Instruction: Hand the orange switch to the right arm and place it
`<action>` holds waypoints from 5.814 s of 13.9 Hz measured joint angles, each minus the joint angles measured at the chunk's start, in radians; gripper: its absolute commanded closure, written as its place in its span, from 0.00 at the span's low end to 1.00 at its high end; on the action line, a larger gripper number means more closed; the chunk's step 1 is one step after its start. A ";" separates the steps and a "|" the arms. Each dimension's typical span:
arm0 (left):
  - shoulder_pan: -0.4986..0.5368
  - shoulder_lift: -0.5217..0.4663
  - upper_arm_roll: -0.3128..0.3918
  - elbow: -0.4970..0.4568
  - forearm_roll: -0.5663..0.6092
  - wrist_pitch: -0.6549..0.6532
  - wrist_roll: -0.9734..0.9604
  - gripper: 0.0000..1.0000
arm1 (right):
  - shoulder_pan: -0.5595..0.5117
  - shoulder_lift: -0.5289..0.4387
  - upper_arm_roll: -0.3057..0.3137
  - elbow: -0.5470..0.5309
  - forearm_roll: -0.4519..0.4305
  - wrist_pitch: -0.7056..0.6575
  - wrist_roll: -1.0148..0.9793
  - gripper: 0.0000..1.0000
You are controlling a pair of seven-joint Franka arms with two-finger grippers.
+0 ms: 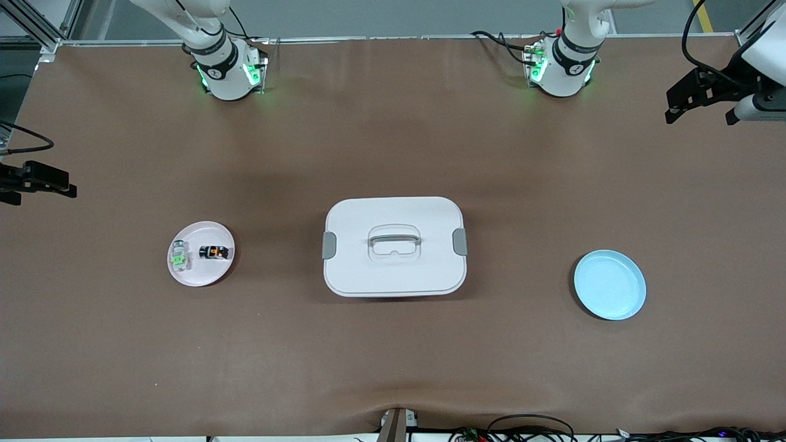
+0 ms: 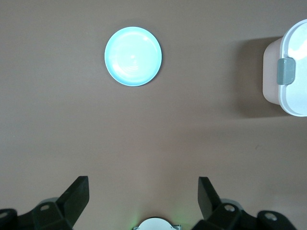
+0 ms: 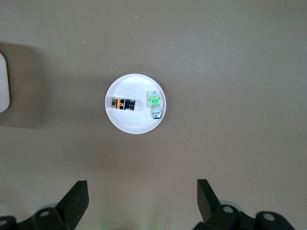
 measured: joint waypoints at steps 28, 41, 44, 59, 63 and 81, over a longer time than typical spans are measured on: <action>0.001 0.020 -0.028 -0.012 0.000 0.003 -0.002 0.00 | -0.018 -0.059 0.012 0.048 0.095 -0.077 0.241 0.00; 0.019 0.027 -0.020 -0.013 0.000 0.041 -0.001 0.00 | 0.102 -0.080 -0.138 0.011 0.097 -0.049 0.144 0.00; 0.020 0.028 -0.020 -0.013 0.000 0.041 -0.001 0.00 | 0.156 -0.120 -0.190 -0.050 0.097 -0.019 0.143 0.00; 0.020 0.028 -0.021 -0.018 0.000 0.051 0.001 0.00 | 0.166 -0.176 -0.207 -0.139 0.098 0.017 0.134 0.00; 0.020 0.028 -0.024 -0.031 0.000 0.076 0.001 0.00 | 0.166 -0.212 -0.207 -0.189 0.098 0.034 0.134 0.00; 0.021 0.028 -0.025 -0.030 0.000 0.082 0.002 0.00 | 0.171 -0.213 -0.206 -0.194 0.099 0.047 0.132 0.00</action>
